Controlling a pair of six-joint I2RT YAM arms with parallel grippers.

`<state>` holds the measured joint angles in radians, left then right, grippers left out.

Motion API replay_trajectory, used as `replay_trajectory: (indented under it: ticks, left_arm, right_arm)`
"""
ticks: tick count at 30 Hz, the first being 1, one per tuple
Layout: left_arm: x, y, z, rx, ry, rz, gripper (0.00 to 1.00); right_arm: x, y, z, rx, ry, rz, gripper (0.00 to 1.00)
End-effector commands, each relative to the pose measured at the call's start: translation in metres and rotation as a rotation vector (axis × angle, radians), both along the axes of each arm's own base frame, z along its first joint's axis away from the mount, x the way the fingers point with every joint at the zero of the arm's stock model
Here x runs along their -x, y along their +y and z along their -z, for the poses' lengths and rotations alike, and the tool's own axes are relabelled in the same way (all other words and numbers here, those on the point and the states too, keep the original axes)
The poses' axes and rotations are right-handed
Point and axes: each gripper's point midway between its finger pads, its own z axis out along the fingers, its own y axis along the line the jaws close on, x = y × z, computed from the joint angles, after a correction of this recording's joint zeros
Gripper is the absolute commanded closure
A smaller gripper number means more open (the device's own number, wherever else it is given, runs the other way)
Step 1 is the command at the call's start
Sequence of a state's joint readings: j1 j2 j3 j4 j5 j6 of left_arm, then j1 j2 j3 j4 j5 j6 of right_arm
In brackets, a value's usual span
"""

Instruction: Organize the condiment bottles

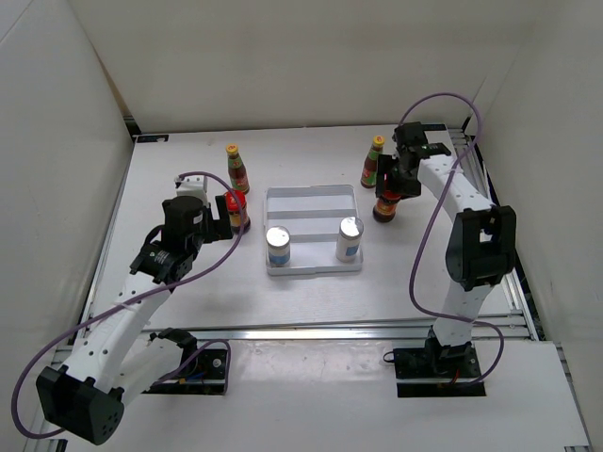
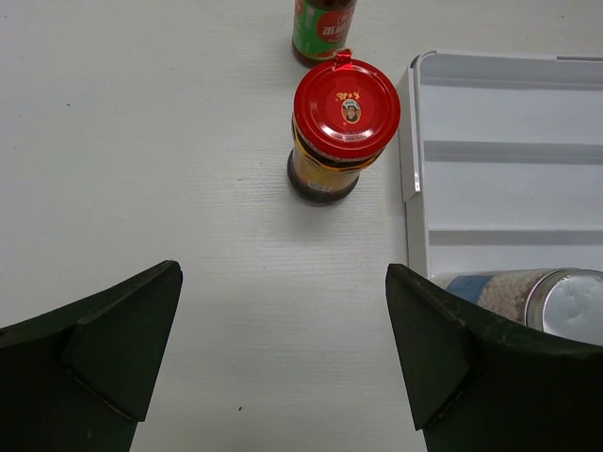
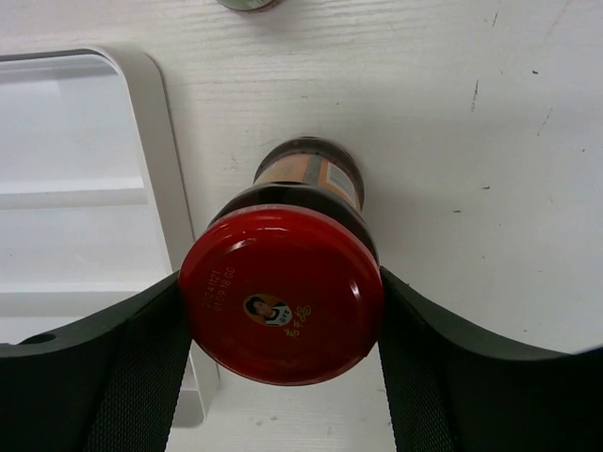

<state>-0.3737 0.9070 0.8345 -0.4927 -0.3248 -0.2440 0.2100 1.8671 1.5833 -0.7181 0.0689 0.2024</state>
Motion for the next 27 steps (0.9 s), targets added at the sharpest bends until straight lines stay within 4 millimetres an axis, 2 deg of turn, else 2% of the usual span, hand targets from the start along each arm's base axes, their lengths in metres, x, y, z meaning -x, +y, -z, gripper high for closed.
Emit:
replay_trajectory:
  ticks: [1,2,4,6,8,10,11,15,17,19,23,24,27]
  left_arm:
    - [-0.002,-0.002,-0.025,0.025,-0.065,0.013,0.0]
    - [-0.002,-0.002,-0.025,0.025,-0.065,0.013,0.0]
    - [-0.003,-0.002,-0.023,0.022,-0.057,0.013,0.0]
    - [-0.003,-0.002,-0.023,0.022,-0.057,0.013,0.0]
    - [-0.003,-0.002,-0.023,0.022,-0.057,0.013,0.0]
    - [-0.003,-0.002,-0.023,0.022,-0.057,0.013,0.0]
    - [-0.003,-0.002,-0.023,0.022,-0.057,0.013,0.0]
    - [-0.003,-0.002,-0.023,0.022,-0.057,0.013,0.0]
    - [-0.003,-0.002,-0.023,0.022,-0.057,0.013,0.0]
    - [-0.003,-0.002,-0.023,0.022,-0.057,0.013,0.0]
    - [-0.003,-0.002,-0.023,0.022,-0.057,0.013,0.0]
    - [-0.003,-0.002,-0.023,0.022,-0.057,0.013,0.0]
    - [-0.003,-0.002,-0.023,0.022,-0.057,0.013,0.0]
  right_arm:
    - [0.0,-0.001,-0.019,0.011,-0.011,0.017,0.73]
    - [-0.003,0.001,-0.033,0.012,-0.05,0.014,0.77]
    - [-0.003,-0.001,-0.048,0.019,-0.072,0.021,0.85]
    - [-0.005,0.007,-0.077,0.021,-0.141,0.009,0.94]
    - [-0.002,0.008,-0.094,0.037,-0.164,-0.001,0.99]
    - [-0.001,0.016,-0.123,0.028,-0.225,-0.014,1.0]
    - [-0.001,0.016,-0.127,0.027,-0.227,-0.014,1.0]
    - [0.01,0.042,-0.156,-0.04,-0.28,-0.096,1.0]
    - [0.016,0.066,-0.164,-0.125,-0.291,-0.188,1.0]
    - [0.025,0.088,-0.16,-0.179,-0.281,-0.274,1.0]
    - [0.028,0.109,-0.149,-0.251,-0.255,-0.341,1.0]
    - [0.029,0.112,-0.138,-0.256,-0.227,-0.36,1.0]
    - [0.027,0.123,-0.125,-0.256,-0.209,-0.392,1.0]
